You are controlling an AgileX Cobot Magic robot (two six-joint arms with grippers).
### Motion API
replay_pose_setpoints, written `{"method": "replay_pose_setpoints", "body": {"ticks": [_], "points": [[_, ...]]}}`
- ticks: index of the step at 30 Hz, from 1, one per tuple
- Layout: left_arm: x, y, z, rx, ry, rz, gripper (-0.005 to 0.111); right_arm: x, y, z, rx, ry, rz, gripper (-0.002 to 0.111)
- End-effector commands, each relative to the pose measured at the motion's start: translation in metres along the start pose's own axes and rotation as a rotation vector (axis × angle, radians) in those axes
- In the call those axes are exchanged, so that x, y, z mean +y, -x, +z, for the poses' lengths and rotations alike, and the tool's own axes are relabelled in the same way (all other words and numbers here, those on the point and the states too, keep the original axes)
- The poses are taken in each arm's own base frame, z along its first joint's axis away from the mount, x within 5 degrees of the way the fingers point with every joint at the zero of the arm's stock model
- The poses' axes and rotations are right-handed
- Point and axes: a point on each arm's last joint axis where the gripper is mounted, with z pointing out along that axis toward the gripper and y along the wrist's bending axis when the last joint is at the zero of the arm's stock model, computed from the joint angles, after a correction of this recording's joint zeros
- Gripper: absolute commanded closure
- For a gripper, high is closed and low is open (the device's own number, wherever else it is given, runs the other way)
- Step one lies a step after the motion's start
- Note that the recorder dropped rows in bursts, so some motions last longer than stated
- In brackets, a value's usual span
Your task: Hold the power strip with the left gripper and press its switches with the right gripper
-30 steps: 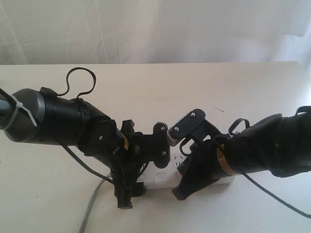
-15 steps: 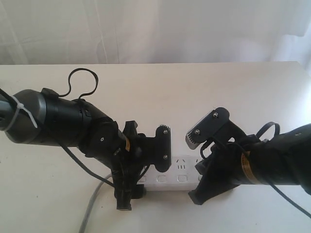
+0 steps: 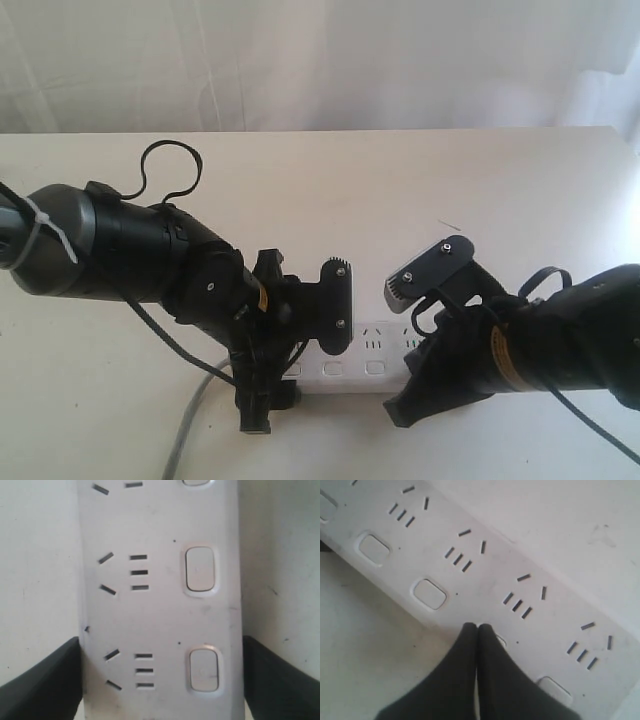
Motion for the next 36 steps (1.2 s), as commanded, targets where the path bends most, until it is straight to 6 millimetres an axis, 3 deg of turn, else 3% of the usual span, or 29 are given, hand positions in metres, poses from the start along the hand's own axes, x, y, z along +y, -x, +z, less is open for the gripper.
{"method": "replay_pose_setpoints", "body": {"ticks": [1, 13, 20, 36], "points": [[-0.027, -0.018, 0.018, 0.146, -0.182, 0.030, 0.107, -0.002, -0.006, 0.008, 0.041, -0.007, 0.028, 0.108], [-0.027, -0.018, 0.018, 0.146, -0.183, 0.034, 0.107, -0.014, -0.007, 0.009, 0.040, -0.139, 0.027, 0.108], [-0.027, -0.018, 0.018, 0.146, -0.183, 0.034, 0.107, -0.014, -0.007, 0.009, 0.040, -0.132, 0.032, 0.108], [-0.027, -0.018, 0.018, 0.145, -0.181, 0.034, 0.107, 0.003, -0.017, 0.022, 0.115, 0.062, 0.064, 0.108]]}}
